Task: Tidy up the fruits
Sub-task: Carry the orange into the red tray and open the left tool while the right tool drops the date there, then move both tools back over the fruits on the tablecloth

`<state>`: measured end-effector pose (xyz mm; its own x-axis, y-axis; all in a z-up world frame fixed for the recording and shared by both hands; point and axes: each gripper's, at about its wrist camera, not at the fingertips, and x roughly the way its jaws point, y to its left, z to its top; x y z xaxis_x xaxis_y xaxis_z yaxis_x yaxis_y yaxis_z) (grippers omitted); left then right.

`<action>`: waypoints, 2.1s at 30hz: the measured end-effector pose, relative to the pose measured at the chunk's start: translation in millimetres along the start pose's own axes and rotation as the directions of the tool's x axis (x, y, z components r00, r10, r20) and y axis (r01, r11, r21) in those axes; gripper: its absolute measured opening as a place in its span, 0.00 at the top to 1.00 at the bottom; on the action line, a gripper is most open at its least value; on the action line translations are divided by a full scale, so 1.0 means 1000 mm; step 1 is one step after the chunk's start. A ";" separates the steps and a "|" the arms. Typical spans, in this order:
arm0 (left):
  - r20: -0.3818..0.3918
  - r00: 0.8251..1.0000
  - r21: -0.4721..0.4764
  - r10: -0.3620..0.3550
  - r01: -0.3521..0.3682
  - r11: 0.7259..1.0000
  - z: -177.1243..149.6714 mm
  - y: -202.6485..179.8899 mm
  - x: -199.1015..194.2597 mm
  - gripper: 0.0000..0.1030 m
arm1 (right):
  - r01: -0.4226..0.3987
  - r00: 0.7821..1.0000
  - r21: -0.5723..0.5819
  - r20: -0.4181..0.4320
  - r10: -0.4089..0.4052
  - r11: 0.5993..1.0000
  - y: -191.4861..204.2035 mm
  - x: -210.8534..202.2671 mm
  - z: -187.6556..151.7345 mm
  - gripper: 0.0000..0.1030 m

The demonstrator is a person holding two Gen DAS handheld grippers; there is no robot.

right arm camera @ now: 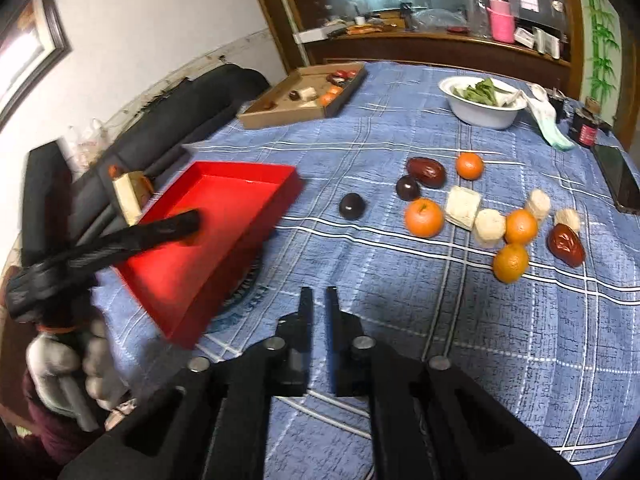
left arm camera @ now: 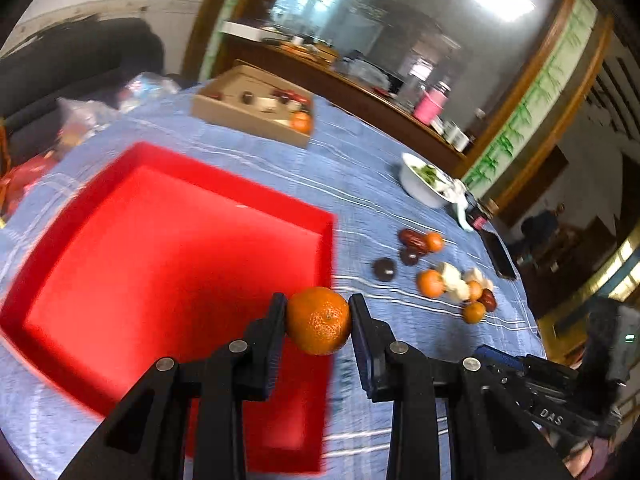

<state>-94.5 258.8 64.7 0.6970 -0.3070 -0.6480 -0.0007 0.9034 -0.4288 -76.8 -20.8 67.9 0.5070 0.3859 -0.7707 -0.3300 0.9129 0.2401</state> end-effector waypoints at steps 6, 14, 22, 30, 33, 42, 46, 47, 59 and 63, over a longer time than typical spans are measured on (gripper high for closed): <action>-0.002 0.999 -0.063 0.032 -0.032 0.997 0.000 0.029 0.004 0.69 | 0.041 0.997 0.026 -0.071 -0.039 0.999 -0.015 0.010 -0.024 0.62; -0.016 0.988 -0.059 0.153 -0.154 0.986 -0.009 0.043 0.008 0.69 | 0.089 0.989 -0.023 -0.116 -0.091 0.996 0.001 0.036 -0.037 0.73; -0.038 0.991 -0.160 0.130 -0.134 0.978 -0.007 0.071 0.007 0.67 | 0.024 0.999 -0.032 -0.037 -0.025 0.999 0.030 0.010 -0.016 0.73; 0.034 0.994 -0.269 0.107 -0.094 0.959 -0.002 0.102 -0.028 0.57 | -0.176 0.980 -0.132 -0.119 0.161 0.976 0.116 0.055 0.022 0.73; 0.049 0.994 -0.283 0.093 -0.075 0.956 -0.002 0.109 -0.034 0.53 | -0.191 0.973 -0.157 -0.162 0.165 0.969 0.139 0.081 0.026 0.73; 0.040 0.995 -0.300 0.093 -0.077 0.951 -0.003 0.116 -0.039 0.52 | -0.183 0.966 -0.140 -0.207 0.152 0.973 0.153 0.116 0.033 0.64; 0.058 0.994 -0.268 0.098 -0.079 0.960 -0.002 0.098 -0.051 0.52 | -0.177 0.976 -0.132 -0.155 0.156 0.975 0.146 0.097 0.034 0.59; 0.065 0.993 -0.256 0.097 -0.077 0.963 -0.002 0.092 -0.054 0.52 | -0.176 0.978 -0.130 -0.135 0.158 0.976 0.142 0.088 0.035 0.60; 0.110 0.993 -0.025 -0.052 0.055 0.998 0.000 -0.039 -0.081 0.52 | -0.075 0.980 0.161 0.192 0.043 0.984 0.021 -0.052 0.021 0.54; 0.120 0.986 0.091 -0.116 0.105 0.990 0.005 -0.091 -0.098 0.52 | 0.136 0.924 0.230 0.321 -0.207 0.964 -0.014 -0.106 0.012 0.53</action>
<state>-159.0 208.0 170.0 0.7736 -0.3712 -0.5136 0.1375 0.8895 -0.4357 -116.1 -72.9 153.7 0.7926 0.2101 -0.5724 -0.0657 0.9627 0.2624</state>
